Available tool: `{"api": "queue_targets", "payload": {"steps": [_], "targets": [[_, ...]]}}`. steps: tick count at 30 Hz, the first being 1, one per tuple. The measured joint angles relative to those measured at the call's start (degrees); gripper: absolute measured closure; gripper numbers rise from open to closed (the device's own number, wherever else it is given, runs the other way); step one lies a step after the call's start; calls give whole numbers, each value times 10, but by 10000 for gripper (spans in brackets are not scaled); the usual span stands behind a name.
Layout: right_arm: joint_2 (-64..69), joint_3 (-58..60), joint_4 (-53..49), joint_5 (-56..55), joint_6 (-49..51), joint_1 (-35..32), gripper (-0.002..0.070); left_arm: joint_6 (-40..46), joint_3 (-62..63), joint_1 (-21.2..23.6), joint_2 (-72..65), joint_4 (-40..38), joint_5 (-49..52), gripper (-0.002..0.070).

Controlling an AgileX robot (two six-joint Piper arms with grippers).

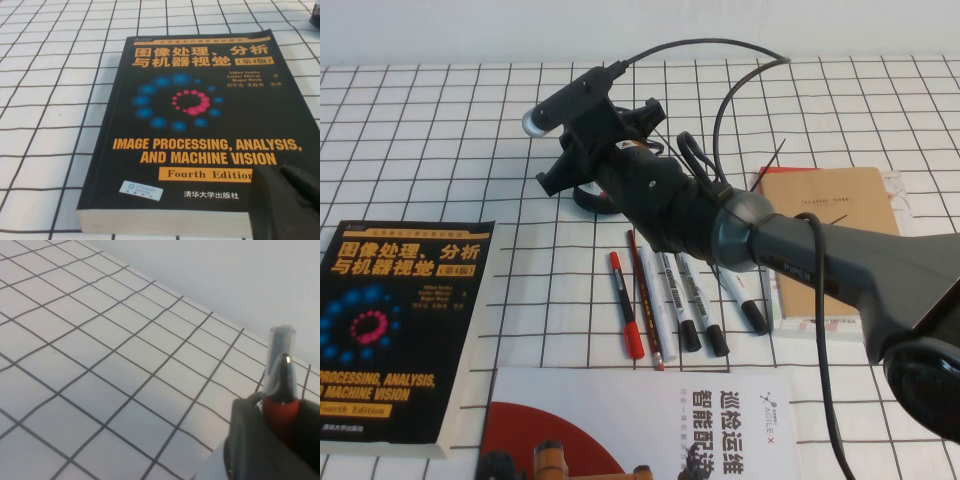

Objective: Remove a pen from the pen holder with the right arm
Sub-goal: 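Take a marker out of the pen holder and lay it on the table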

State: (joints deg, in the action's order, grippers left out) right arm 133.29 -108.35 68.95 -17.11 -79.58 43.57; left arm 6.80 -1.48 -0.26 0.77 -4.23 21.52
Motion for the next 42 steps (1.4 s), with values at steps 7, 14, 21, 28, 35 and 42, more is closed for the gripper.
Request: {"api": "queue_targets", "payload": {"steps": [7, 14, 21, 28, 35, 42], "targets": [[0, 5, 1, 0, -35, 0, 549, 0, 0, 0, 0, 0, 0, 679], [0, 6, 1, 18, -42, 0, 549, 0, 0, 0, 0, 0, 0, 679], [0, 6, 5, 26, -42, 0, 491, 0, 0, 0, 0, 0, 0, 679], [0, 12, 18, 28, -42, 0, 377, 0, 0, 0, 0, 0, 0, 679], [-1, 13, 22, 29, -42, 0, 364, 0, 0, 0, 0, 0, 0, 679], [-1, 7, 23, 60, -42, 0, 363, 0, 0, 0, 0, 0, 0, 679]]}}
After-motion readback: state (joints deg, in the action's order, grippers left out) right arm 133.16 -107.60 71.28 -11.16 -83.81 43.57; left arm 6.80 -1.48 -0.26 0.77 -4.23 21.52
